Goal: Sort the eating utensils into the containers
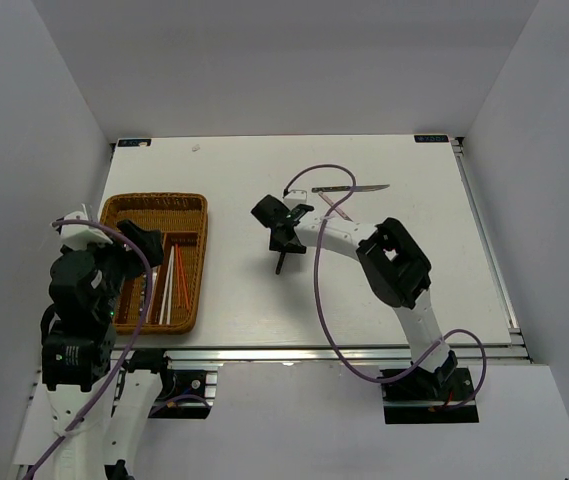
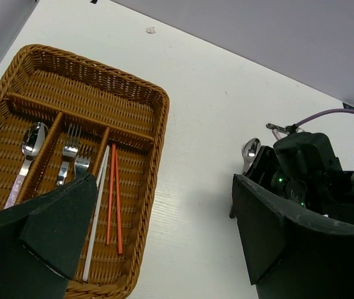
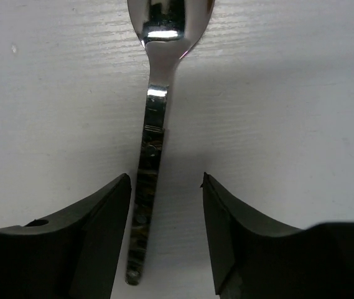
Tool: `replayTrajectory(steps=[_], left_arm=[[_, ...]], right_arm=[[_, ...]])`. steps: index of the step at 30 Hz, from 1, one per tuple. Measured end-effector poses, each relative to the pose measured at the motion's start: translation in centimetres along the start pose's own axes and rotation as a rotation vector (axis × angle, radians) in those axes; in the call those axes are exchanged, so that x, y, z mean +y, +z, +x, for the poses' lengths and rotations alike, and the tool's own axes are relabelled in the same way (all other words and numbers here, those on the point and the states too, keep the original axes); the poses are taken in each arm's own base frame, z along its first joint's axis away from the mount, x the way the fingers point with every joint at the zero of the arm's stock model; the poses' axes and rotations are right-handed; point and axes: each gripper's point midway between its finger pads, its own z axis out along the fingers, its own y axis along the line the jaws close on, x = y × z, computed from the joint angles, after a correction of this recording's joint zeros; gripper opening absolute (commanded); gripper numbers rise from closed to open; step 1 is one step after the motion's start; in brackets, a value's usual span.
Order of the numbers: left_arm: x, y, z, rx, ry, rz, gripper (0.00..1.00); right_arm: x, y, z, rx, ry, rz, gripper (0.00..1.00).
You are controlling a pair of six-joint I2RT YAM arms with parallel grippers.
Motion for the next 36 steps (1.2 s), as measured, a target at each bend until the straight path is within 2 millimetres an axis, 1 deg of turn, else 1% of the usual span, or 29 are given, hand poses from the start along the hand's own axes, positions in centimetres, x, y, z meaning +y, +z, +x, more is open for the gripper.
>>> replayTrajectory(steps=[2, 4, 7, 8, 9, 12, 14, 16, 18, 19, 20, 22, 24, 26, 29, 31, 32, 36], left_arm=[[0.1, 0.1, 0.3, 0.006, 0.003, 0.0, 0.98], [0.2, 0.2, 0.6, 0.015, 0.006, -0.003, 0.98], [0.4, 0.4, 1.2, 0.03, 0.006, -0.008, 0.98], [0.4, 0.4, 1.3, 0.034, 0.007, -0.007, 0.98], [0.3, 0.5, 1.3, 0.037, 0.005, -0.004, 0.98], [-0.1, 0.5, 1.5, 0.047, -0.015, 0.017, 0.98], [-0.9, 0.9, 2.0, 0.058, -0.048, 0.057, 0.98], [-2.3, 1.8, 3.1, 0.085, -0.107, 0.134, 0.98], [-3.5, 2.9, 5.2, 0.129, -0.182, 0.212, 0.98], [-4.1, 3.4, 6.6, 0.167, -0.233, 0.246, 0.98], [-4.5, 4.0, 7.9, 0.199, -0.277, 0.274, 0.98], [-4.9, 4.6, 10.4, 0.264, -0.362, 0.307, 0.98], [-5.2, 5.0, 12.0, 0.303, -0.431, 0.328, 0.98], [-5.7, 5.2, 12.3, 0.313, -0.482, 0.355, 0.98], [-6.7, 5.3, 11.8, 0.3, -0.529, 0.409, 0.98], [-7.3, 5.5, 11.7, 0.3, -0.549, 0.442, 0.98], [-7.5, 5.6, 11.9, 0.308, -0.555, 0.45, 0.98], [-8.5, 5.8, 13.1, 0.357, -0.568, 0.474, 0.96]], right_arm=[[0.2, 0.8, 0.4, 0.016, 0.01, -0.013, 0.52], [0.6, 1.0, 0.2, 0.009, 0.021, -0.029, 0.48], [0.2, 1.2, 0.2, -0.003, 0.031, -0.036, 0.26], [0.1, 1.2, 0.2, -0.004, 0.037, -0.039, 0.07], [-0.1, 1.2, 0.2, -0.004, 0.046, -0.038, 0.0], [-0.3, 1.0, 0.3, -0.001, 0.074, -0.059, 0.0], [-0.7, 0.7, 0.7, 0.003, 0.076, -0.063, 0.0], [-1.5, 0.0, 1.4, 0.012, 0.045, -0.071, 0.0], [-2.6, -1.4, 2.4, 0.014, -0.011, -0.084, 0.0], [-3.2, -2.5, 3.0, 0.011, -0.043, -0.098, 0.0], [-3.4, -3.9, 3.2, -0.004, -0.079, -0.128, 0.0], [-3.2, -7.0, 3.3, -0.053, -0.125, -0.223, 0.0], [-2.6, -10.5, 3.0, -0.106, -0.147, -0.332, 0.0], [-1.5, -14.0, 2.2, -0.166, -0.158, -0.451, 0.0], [0.1, -17.4, 1.6, -0.229, -0.179, -0.579, 0.0], [1.3, -18.9, 1.8, -0.254, -0.207, -0.637, 0.0], [1.9, -19.3, 2.3, -0.255, -0.225, -0.657, 0.0], [4.6, -20.4, 3.9, -0.246, -0.311, -0.695, 0.0]])
